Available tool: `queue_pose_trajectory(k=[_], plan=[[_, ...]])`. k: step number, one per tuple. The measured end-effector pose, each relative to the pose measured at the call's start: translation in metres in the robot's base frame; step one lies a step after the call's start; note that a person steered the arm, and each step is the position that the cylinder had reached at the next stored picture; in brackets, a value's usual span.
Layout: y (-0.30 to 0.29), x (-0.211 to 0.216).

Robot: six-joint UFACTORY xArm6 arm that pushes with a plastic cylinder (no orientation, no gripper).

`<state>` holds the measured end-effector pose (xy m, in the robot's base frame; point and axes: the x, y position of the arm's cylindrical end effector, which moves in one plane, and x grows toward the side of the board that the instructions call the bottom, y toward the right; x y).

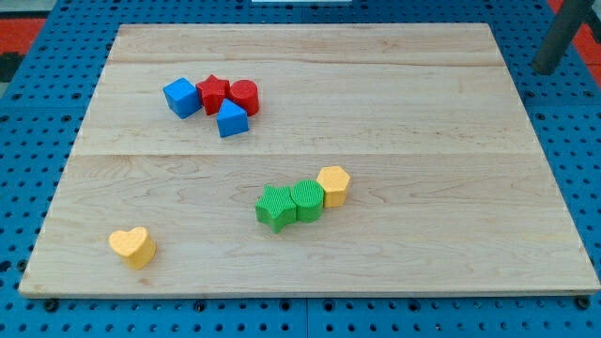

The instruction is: Separate the red star from the group of blocks

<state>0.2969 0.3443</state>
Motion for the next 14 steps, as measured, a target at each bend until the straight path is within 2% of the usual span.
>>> queue_pose_trajectory(k=[2,3,4,5,7,8,10,11,12,13,14], plan=[[0.001,0.003],[-0.004,0.026],[-0.054,0.071],[-0.133,0.081],[-0.279,0.063],[-0.34,0.041],[-0.346,0.011],[-0.322,0.029],[-0.329,0.06],[-0.341,0.062],[-0.364,0.092]])
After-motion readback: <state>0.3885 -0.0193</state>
